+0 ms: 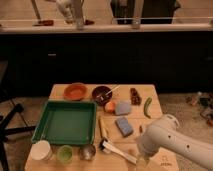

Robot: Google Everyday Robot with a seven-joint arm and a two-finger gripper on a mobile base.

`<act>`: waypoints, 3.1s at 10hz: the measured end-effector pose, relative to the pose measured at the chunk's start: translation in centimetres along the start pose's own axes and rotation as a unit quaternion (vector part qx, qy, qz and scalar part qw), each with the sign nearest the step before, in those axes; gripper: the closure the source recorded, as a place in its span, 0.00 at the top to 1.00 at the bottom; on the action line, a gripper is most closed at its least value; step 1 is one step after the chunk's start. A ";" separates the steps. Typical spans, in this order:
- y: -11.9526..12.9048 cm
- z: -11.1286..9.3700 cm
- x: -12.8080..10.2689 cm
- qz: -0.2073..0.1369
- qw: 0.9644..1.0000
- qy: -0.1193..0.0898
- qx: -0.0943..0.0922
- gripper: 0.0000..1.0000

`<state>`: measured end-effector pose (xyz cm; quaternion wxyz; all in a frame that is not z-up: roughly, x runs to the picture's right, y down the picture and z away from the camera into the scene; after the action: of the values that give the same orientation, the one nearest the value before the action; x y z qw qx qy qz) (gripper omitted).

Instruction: Place brush in red bowl

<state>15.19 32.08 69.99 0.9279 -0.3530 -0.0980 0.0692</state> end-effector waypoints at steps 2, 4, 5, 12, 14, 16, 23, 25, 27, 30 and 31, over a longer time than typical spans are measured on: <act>0.2 0.7 -0.7 -0.003 1.000 -0.004 0.004 0.80; 0.3 1.3 -1.5 -0.007 1.000 -0.006 0.006 0.80; 0.2 1.8 -2.2 -0.010 1.000 -0.006 0.006 0.80; -0.2 4.9 -2.3 -0.020 0.997 -0.076 0.018 0.80; -0.4 5.4 -2.8 -0.029 0.997 -0.076 0.014 0.80; -0.6 5.8 -3.3 -0.033 0.997 -0.075 0.009 0.80; -0.5 7.1 -3.0 -0.041 0.997 -0.067 -0.013 0.69; -0.5 7.1 -3.1 -0.043 0.997 -0.065 -0.014 0.49; -0.5 6.9 -3.3 -0.043 0.997 -0.066 -0.016 0.27; -0.5 6.6 -3.1 -0.045 0.997 -0.063 -0.017 0.02; -0.3 6.7 -3.1 -0.045 0.997 -0.063 -0.019 0.00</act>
<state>10.65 35.56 74.68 0.9154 -0.3604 -0.1731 0.0471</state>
